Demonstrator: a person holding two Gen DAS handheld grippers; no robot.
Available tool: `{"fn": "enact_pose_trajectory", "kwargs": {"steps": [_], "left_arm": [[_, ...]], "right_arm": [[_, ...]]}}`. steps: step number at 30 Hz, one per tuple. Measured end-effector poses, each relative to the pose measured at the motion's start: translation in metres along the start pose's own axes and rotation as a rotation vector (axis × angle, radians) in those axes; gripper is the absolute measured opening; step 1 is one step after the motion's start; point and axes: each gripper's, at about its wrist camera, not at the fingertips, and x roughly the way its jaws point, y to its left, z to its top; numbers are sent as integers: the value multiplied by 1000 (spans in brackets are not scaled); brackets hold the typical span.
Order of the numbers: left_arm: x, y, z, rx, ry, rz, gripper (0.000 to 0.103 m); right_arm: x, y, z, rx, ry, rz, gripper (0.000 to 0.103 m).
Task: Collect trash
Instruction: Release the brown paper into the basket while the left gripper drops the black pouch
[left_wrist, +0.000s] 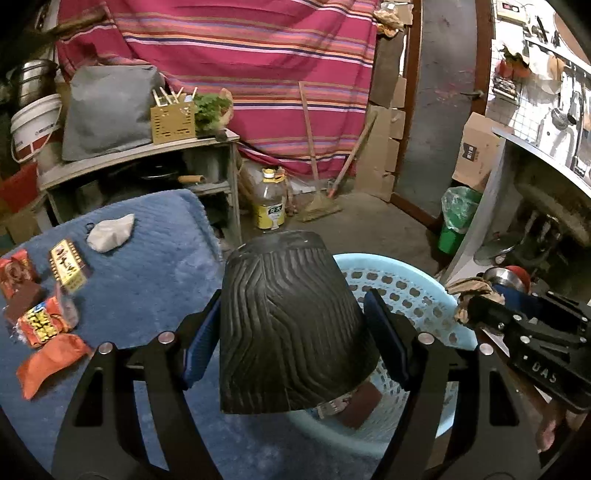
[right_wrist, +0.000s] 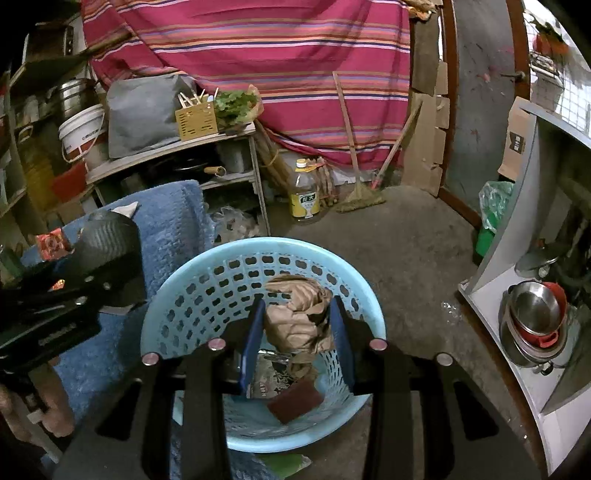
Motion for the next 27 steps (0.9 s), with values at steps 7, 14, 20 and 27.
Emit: {"fn": "enact_pose_trajectory", "kwargs": {"steps": [7, 14, 20, 27], "left_arm": [[6, -14, 4, 42, -8, -12, 74], [-5, -8, 13, 22, -39, -13, 78], [-20, 18, 10, 1, -66, 49, 91], [-42, 62, 1, -26, -71, 117, 96]], "right_arm": [[2, -8, 2, 9, 1, -15, 37], [5, -5, 1, 2, 9, -18, 37], [13, 4, 0, -7, 20, -14, 37], [24, 25, 3, -26, 17, -26, 38]]}}
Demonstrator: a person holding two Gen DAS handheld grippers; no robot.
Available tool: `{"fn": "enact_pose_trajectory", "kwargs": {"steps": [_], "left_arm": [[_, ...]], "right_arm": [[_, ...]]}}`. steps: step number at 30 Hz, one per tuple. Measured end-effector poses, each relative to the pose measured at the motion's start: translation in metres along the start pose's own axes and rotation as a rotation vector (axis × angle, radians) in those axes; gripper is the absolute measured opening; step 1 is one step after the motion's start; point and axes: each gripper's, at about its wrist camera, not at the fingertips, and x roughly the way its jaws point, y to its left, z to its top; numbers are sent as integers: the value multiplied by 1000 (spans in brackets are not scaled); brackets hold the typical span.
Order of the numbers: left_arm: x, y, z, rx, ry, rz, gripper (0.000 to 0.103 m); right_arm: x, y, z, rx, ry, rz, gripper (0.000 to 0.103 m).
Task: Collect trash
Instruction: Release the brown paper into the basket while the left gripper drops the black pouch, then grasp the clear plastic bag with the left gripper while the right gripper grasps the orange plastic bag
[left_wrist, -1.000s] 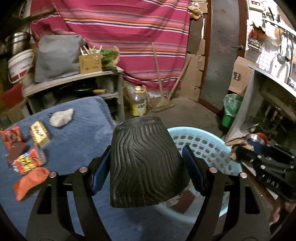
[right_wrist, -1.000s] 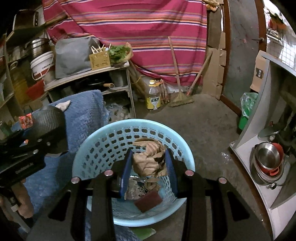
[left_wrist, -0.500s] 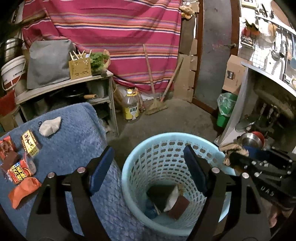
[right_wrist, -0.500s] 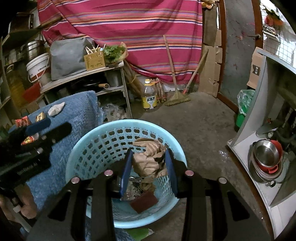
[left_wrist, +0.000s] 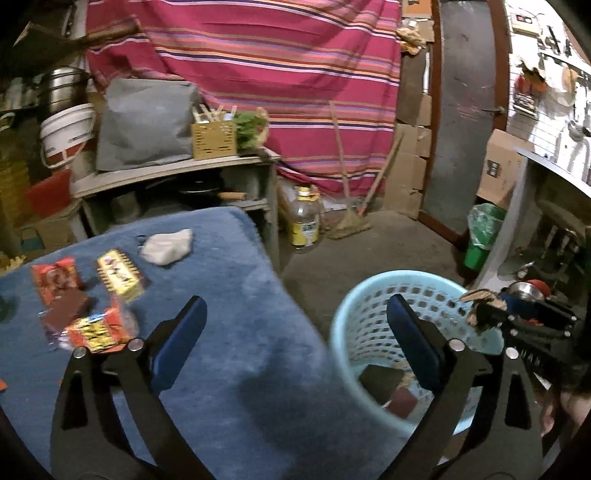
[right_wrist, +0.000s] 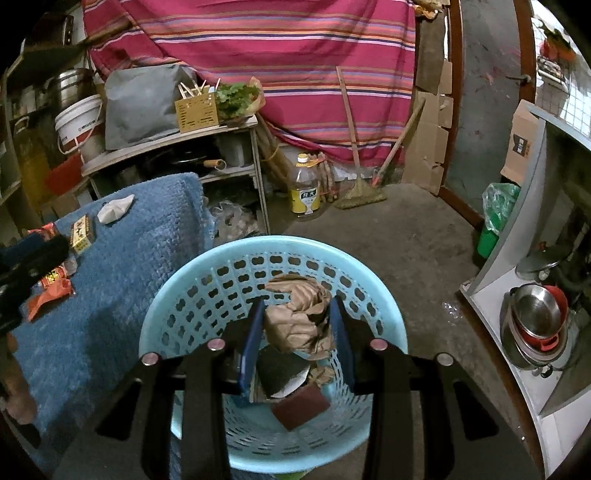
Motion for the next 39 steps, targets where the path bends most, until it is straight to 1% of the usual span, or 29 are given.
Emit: {"fn": "enact_pose_trajectory", "kwargs": {"steps": [3, 5, 6, 7, 8, 10, 13, 16, 19, 22, 26, 31, 34, 37, 39], "left_arm": [[-8, 19, -7, 4, 1, 37, 96], [-13, 31, -11, 8, -2, 65, 97], [-15, 39, -14, 6, -1, 80, 97], [-18, 46, -15, 2, 0, 92, 97], [-21, 56, -18, -11, 1, 103, 97], [-25, 70, -21, -31, 5, 113, 97], [-33, 95, -26, -61, 9, 134, 97], [-43, 121, -35, -86, 13, 164, 97], [-53, 146, -44, -102, 23, 197, 97], [-68, 172, -55, -106, 17, 255, 97], [-84, 213, -64, -142, 21, 323, 97], [-100, 271, -75, -221, 28, 401, 97], [-109, 300, -79, -260, 27, 446, 97], [-114, 333, -83, -294, 42, 517, 97], [-113, 359, -86, -331, 67, 545, 97]], "right_arm": [[4, 5, 3, 1, -5, -18, 39], [7, 7, 3, 13, -4, -30, 51], [8, 8, 3, 21, -7, -42, 63], [8, 9, 3, 27, -11, -54, 71], [7, 10, 2, 38, -16, -64, 74], [7, 11, 0, 60, -18, -71, 83], [4, 19, -6, 77, -24, -73, 86], [0, 40, -10, 47, -32, -79, 86], [-5, 65, -15, 31, -52, -54, 87], [-11, 96, -18, 13, -69, -14, 87], [-13, 146, -21, -41, -73, 53, 87], [-11, 194, -27, -88, -56, 113, 87], [-10, 227, -31, -142, -47, 141, 87], [-9, 246, -33, -184, -47, 154, 87], [-9, 255, -34, -197, -44, 162, 87]]}}
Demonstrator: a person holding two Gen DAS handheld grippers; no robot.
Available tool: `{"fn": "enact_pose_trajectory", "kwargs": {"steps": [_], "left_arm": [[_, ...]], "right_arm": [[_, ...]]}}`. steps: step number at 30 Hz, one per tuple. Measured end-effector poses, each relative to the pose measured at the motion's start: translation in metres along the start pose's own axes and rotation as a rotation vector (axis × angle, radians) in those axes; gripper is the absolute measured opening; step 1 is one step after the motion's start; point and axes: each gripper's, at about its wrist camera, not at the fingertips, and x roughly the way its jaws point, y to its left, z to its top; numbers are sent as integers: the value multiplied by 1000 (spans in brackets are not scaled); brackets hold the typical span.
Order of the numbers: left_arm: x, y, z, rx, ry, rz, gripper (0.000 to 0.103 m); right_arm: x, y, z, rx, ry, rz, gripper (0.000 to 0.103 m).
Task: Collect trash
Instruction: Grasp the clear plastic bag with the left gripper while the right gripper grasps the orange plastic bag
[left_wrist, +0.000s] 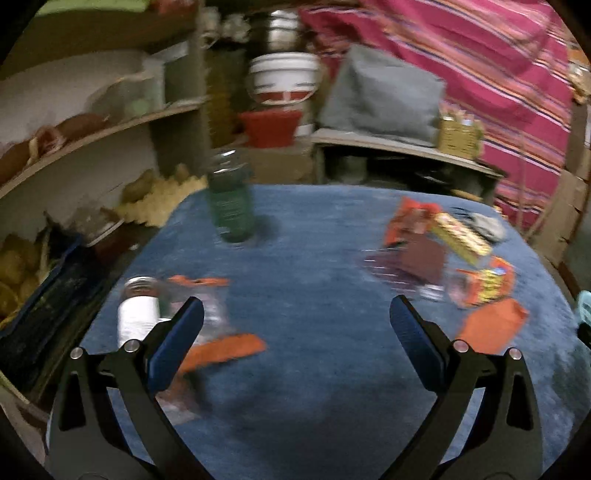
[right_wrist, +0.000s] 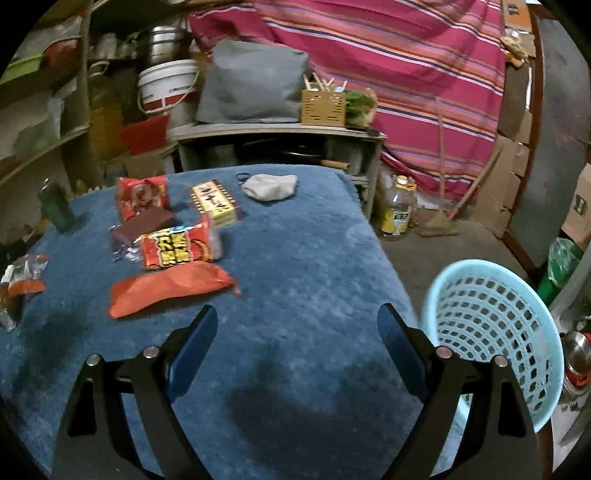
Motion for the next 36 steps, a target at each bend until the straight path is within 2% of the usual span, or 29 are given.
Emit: {"fn": "enact_pose_trajectory", "kwargs": {"steps": [4, 8, 10, 14, 17, 22, 26, 33, 36], "left_arm": [[26, 27, 6, -45, 61, 40, 97], [48, 38, 7, -64, 126, 24, 85], [56, 38, 5, -61, 147, 17, 82], [68, 39, 2, -63, 182, 50, 82], [80, 41, -2, -80, 235, 41, 82], [89, 34, -3, -44, 236, 76, 82], [98, 28, -1, -5, 244, 91, 65], [111, 23, -2, 10, 264, 94, 59], [110, 25, -5, 13, 242, 91, 55]], "right_arm": [[6, 9, 3, 8, 14, 21, 87], [11, 15, 4, -12, 22, 18, 87], [12, 16, 4, -14, 24, 15, 87], [16, 14, 6, -4, 29, 15, 87], [18, 13, 5, -5, 35, 10, 87], [24, 16, 5, -12, 41, 7, 87], [27, 19, 6, -12, 43, 9, 87], [41, 30, 9, -17, 55, 19, 87], [47, 39, 10, -28, 64, 33, 87]]}}
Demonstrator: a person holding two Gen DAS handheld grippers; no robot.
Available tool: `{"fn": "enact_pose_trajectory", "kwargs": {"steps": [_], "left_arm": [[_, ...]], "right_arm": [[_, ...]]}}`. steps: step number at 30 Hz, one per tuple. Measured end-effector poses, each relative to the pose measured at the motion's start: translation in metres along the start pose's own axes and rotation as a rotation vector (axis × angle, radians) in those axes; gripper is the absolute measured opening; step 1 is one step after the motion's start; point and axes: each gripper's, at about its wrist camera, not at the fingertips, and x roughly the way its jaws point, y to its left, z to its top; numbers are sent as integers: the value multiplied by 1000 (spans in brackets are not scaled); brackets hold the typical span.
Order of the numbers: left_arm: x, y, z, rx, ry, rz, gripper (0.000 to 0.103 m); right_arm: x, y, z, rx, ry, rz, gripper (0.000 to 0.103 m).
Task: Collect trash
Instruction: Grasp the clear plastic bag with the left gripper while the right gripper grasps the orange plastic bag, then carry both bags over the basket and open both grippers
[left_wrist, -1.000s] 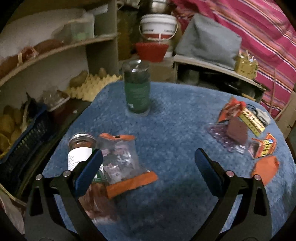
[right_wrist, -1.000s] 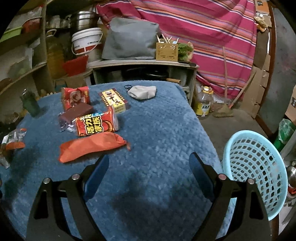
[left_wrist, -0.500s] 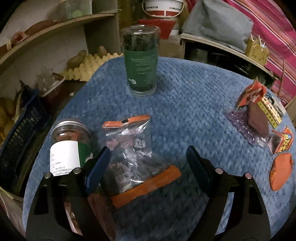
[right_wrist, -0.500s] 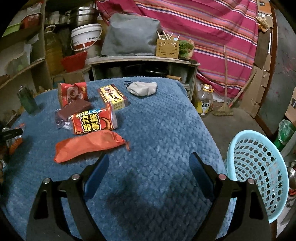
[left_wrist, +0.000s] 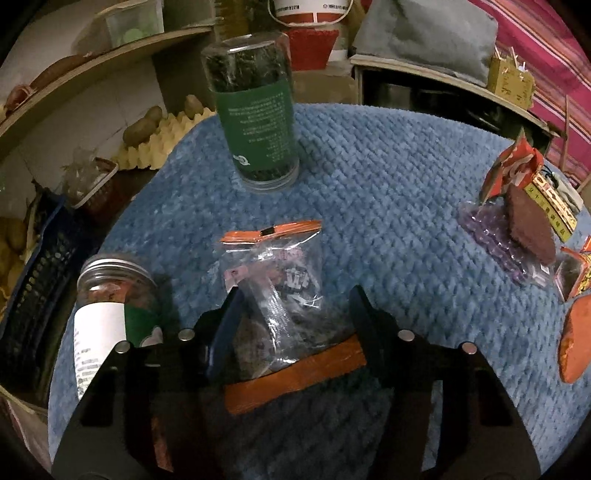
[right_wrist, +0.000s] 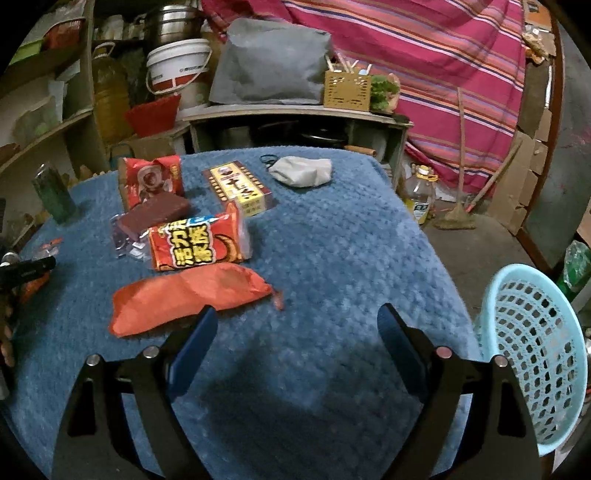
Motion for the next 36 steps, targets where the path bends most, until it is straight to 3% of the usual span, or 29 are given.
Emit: {"fn": "enact_pose_trajectory", "kwargs": {"steps": [6, 7, 12, 14, 16, 20, 22, 23, 26, 36], "left_arm": [[-2, 6, -3, -25, -26, -30, 36], [-2, 6, -3, -24, -29, -27, 24], [-2, 7, -3, -27, -33, -51, 22], [-3, 5, -3, -17, -36, -58, 18], [-6, 2, -3, 0, -41, -62, 17], [-16, -6, -3, 25, -53, -87, 13], [-23, -10, -3, 32, -60, -107, 13], [-27, -12, -3, 39, -66, -110, 12], [-38, -20, -5, 62, -79, -111, 13], [-79, -57, -13, 83, -113, -159, 12]], "right_arm": [[21, 19, 7, -23, 19, 22, 87], [26, 21, 9, -23, 27, 23, 87], [53, 26, 16, -38, 94, 13, 85], [60, 28, 16, -49, 119, 36, 75], [62, 32, 14, -66, 129, 64, 59], [58, 38, 11, -98, 121, 85, 41], [56, 36, 11, -90, 120, 96, 20], [54, 32, 11, -76, 121, 112, 17], [46, 20, 9, -49, 112, 139, 17], [-5, -38, 9, 5, 20, 106, 17]]}}
